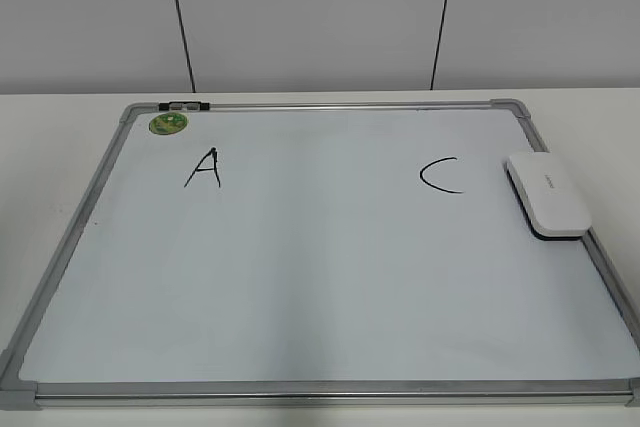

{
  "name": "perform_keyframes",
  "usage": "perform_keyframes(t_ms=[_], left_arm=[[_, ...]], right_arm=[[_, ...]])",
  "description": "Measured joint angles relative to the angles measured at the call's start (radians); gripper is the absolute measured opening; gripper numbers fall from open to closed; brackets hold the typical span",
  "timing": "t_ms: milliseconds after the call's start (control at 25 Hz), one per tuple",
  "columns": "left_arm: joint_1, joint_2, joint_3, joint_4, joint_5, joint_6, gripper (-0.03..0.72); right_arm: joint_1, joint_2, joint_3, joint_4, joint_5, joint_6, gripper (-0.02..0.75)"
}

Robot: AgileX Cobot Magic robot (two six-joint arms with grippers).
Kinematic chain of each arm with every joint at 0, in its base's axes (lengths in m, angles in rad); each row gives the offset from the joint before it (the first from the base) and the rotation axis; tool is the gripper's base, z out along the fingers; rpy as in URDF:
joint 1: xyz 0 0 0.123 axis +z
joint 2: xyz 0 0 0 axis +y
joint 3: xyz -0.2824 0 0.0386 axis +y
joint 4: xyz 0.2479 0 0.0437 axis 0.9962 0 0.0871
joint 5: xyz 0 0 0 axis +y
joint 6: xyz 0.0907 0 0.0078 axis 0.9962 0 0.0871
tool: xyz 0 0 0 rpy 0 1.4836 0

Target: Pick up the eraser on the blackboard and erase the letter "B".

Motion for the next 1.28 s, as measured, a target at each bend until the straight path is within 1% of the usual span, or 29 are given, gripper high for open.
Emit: perform_keyframes(t_ms=[400,600,720,960,1080,1280], left_arm=[[0.000,-0.391,0.270,-0.005,0.008,-0.002,0.354],[-0.007,-0.485,0.366,0.000,0.008,-0.004,0.352],[-0.015,-0.512,0.418,0.020,0.008,-0.006,0.352],[-0.015,-0.537,0.493,0.046,-0.013,-0.017,0.352],[-0.015,-0.537,0.497,0.059,-0.043,-0.017,0.351],[-0.015,-0.537,0.508,0.092,-0.090,-0.018,0.351]], right_arm=[[0.000,-0.319,0.107,-0.027,0.067,0.011,0.592],[0.000,-0.417,0.179,-0.063,0.082,0.050,0.592],[0.000,-0.488,0.256,-0.116,0.095,0.080,0.592],[0.000,-0.550,0.381,-0.172,0.103,0.100,0.592],[0.002,-0.550,0.441,-0.178,0.095,0.103,0.592],[0.002,-0.550,0.474,-0.179,0.035,0.105,0.592]])
